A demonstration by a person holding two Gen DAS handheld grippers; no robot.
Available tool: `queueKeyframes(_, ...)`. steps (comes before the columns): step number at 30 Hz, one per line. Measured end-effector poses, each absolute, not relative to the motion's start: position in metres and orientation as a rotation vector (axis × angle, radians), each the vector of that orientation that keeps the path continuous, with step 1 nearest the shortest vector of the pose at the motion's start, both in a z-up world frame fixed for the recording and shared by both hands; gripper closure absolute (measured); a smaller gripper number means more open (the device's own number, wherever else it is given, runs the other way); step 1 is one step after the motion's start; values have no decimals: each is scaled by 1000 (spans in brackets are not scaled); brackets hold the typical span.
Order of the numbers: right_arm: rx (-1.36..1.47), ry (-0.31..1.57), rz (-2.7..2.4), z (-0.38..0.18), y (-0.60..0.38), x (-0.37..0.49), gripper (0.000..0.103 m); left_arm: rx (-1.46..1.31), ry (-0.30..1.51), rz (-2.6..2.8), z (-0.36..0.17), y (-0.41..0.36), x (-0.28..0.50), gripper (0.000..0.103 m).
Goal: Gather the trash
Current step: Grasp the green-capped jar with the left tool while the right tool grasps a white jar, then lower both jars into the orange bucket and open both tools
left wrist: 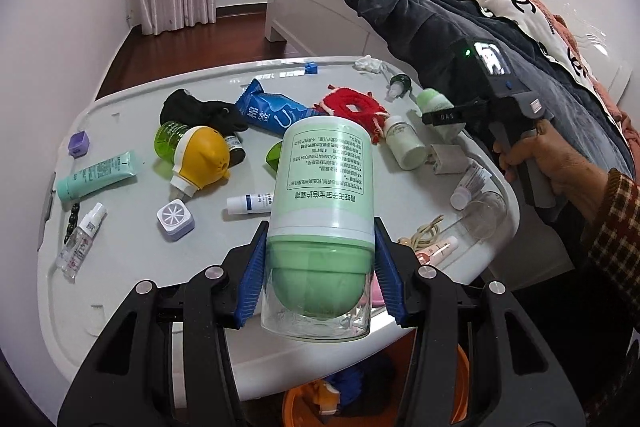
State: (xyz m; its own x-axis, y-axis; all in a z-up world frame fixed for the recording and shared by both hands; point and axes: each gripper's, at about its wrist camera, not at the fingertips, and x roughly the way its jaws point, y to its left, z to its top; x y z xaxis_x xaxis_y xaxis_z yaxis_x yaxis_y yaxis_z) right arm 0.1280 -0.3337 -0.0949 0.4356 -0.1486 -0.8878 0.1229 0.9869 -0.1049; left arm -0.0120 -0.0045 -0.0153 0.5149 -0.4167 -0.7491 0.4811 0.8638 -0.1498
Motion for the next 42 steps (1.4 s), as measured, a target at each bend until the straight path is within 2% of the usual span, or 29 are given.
queueKeyframes(9, 30, 964, 4, -30, -288, 73, 56, 111, 905, -592, -20, -10, -27, 55)
queueKeyframes(13, 29, 967, 139, -21, -249, 4, 56, 112, 969, -632, -28, -10, -60, 55)
queueKeyframes(20, 82, 1175, 322, -89, -196, -106, 56, 85, 1176, -628, -78, -3, -126, 55)
queueKeyframes(26, 5, 1355, 351, -142, -166, -131, 55, 137, 1265, -580, -105, -2, -144, 52)
queueKeyframes(27, 9, 1367, 351, -147, -165, -131, 47, 137, 1263, -581, -104, -1, -145, 49)
queueKeyframes(28, 19, 1381, 349, -149, -165, -131, 34, 133, 1265, -575, -104, 0, -144, 40)
queueKeyframes(29, 34, 1394, 342, -150, -166, -130, 33, 132, 1264, -566, -103, 0, -144, 33)
queueKeyframes(30, 46, 1385, 333, -148, -168, -129, 33, 131, 1262, -552, -104, 1, -144, 32)
queueKeyframes(38, 98, 1237, 272, -104, -191, -112, 32, 13, 1231, -509, -89, 21, -123, 31)
queueKeyframes(42, 114, 1059, 252, -45, -207, -79, 21, 8, 1112, -421, -52, 34, -83, 31)
